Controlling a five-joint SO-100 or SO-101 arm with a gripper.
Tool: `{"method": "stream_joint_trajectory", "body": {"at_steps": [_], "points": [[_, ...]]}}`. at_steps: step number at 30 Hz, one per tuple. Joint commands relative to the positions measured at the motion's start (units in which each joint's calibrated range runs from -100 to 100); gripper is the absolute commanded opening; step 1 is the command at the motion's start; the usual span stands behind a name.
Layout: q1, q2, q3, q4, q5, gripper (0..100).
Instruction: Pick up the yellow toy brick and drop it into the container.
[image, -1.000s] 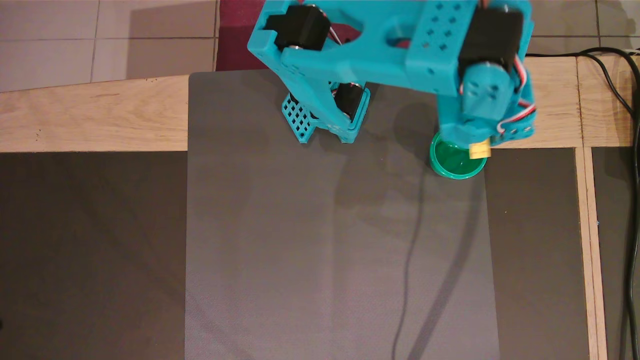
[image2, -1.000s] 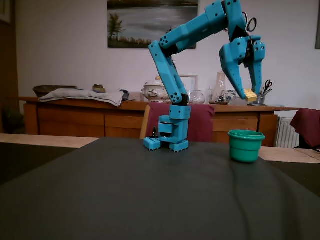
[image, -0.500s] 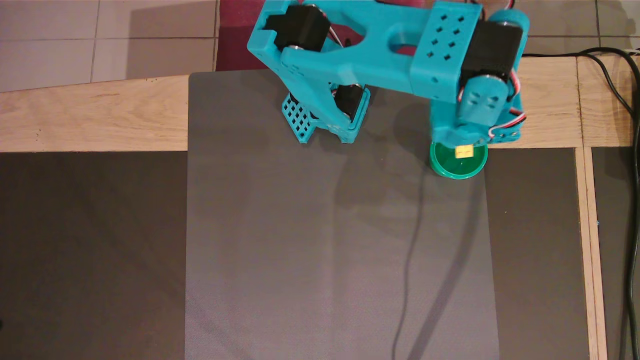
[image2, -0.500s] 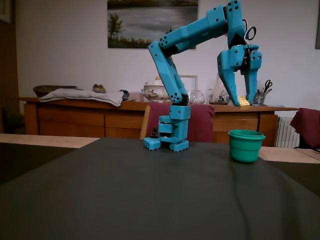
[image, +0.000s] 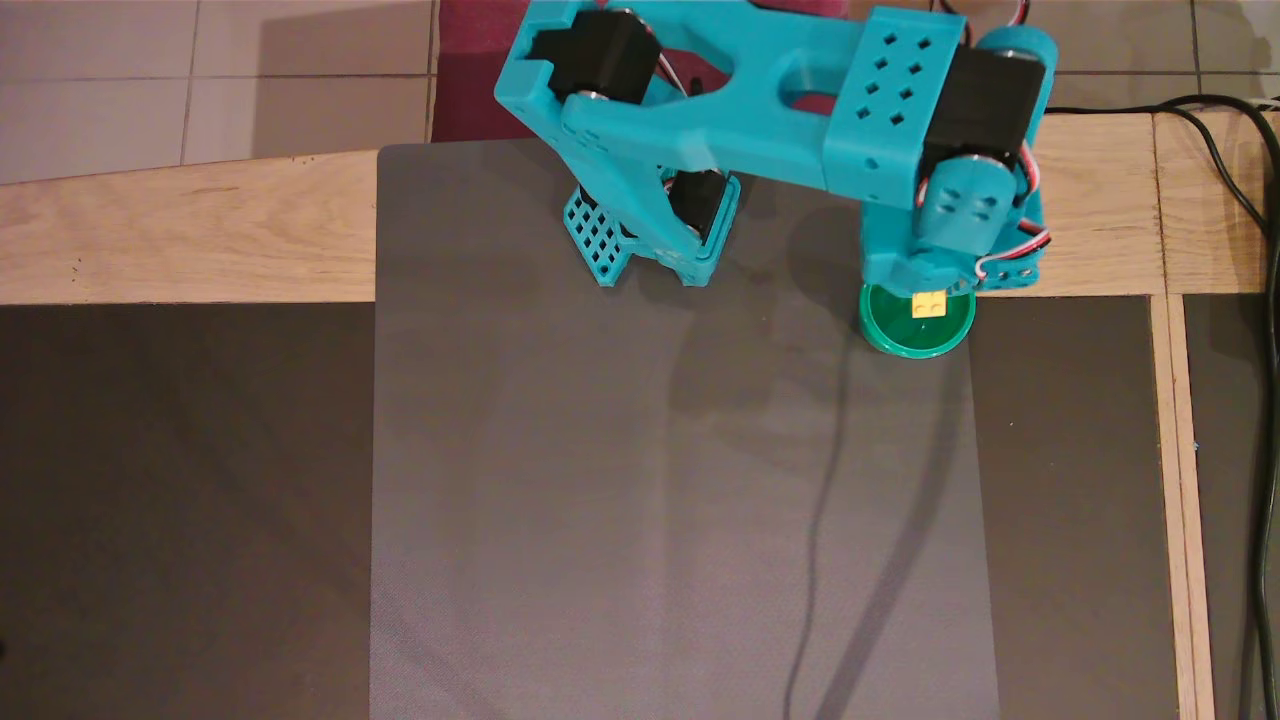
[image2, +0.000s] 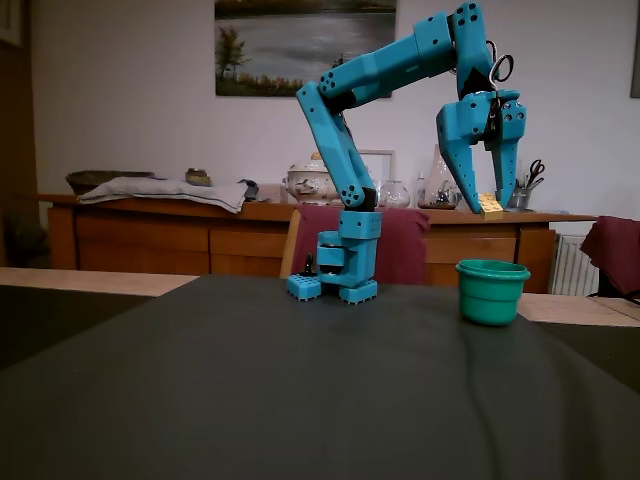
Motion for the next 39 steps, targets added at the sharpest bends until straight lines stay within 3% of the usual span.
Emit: {"method": "stream_joint_trajectory", "body": {"at_steps": [1, 10, 24, 32, 35, 39], "points": [[-0.47, -0.24, 0.05, -0.48, -0.02, 0], [-0.47, -0.33, 0.05, -0.21, 0.13, 8], [-0.47, -0.41, 0.05, 0.14, 0.81, 8], [0.61, -1.34, -0.85, 0.05, 0.45, 0], [6.42, -2.94, -3.02, -0.48, 0.40, 0], [23.28, -10.36, -11.50, -0.48, 0.40, 0]]}}
